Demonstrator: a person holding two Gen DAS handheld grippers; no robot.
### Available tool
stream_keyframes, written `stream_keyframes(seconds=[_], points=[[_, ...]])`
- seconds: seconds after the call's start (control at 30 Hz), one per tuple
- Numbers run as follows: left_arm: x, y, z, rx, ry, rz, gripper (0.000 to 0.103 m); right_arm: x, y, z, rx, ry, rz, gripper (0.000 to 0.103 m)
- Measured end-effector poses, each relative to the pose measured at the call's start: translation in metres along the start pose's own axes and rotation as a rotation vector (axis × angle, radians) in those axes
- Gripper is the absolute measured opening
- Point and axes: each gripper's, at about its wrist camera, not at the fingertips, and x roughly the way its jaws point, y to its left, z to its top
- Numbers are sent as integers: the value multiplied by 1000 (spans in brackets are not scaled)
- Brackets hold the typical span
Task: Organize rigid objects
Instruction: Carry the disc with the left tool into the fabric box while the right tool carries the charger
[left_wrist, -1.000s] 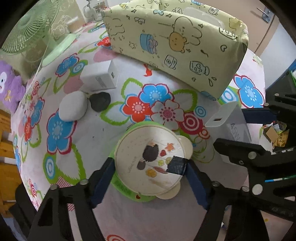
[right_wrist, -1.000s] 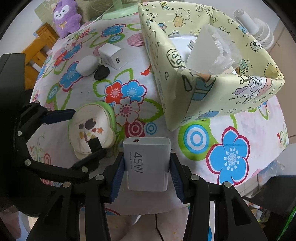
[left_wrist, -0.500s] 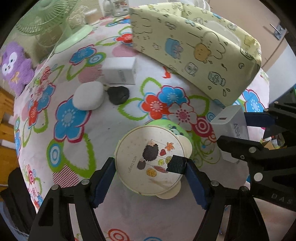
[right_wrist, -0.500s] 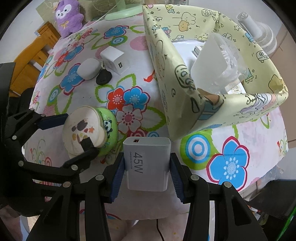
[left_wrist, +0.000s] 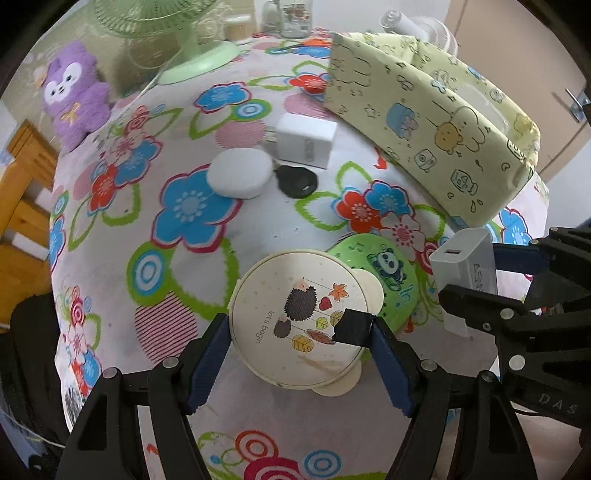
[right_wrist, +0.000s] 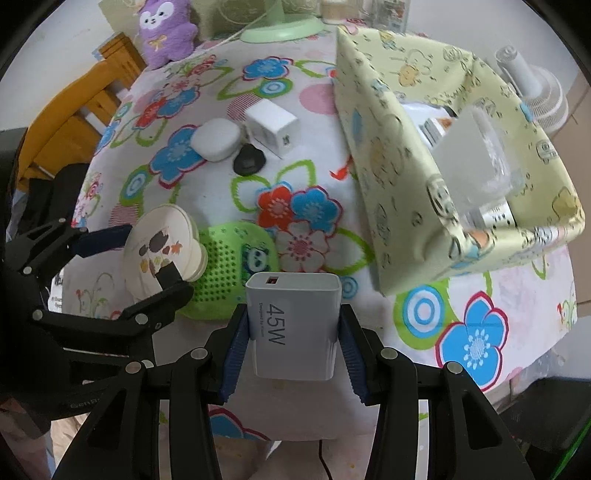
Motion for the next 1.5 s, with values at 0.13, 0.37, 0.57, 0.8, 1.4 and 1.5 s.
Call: stream_keyframes(seconds=[0.13, 0.37, 0.57, 0.8, 1.4, 1.5], points=[[-9, 7, -4, -35, -15, 16, 77, -6, 8, 7, -28, -16, 6, 50], [-36, 19, -7, -89, -49, 24, 77, -24, 22, 24, -51, -66, 15, 50], [-61, 28, -5, -126, -85, 34, 77, -47, 36, 37, -79, -117, 20, 50], [-81, 35, -1, -145, -111, 44, 77, -67, 43, 47, -75, -149, 12, 50], [-111, 33, 29, -197, -190, 87, 77, -106, 26, 65, -108, -228, 15, 50], [-113, 29, 37, -207, -193, 92, 77, -110, 16, 69, -123, -229, 14, 50]])
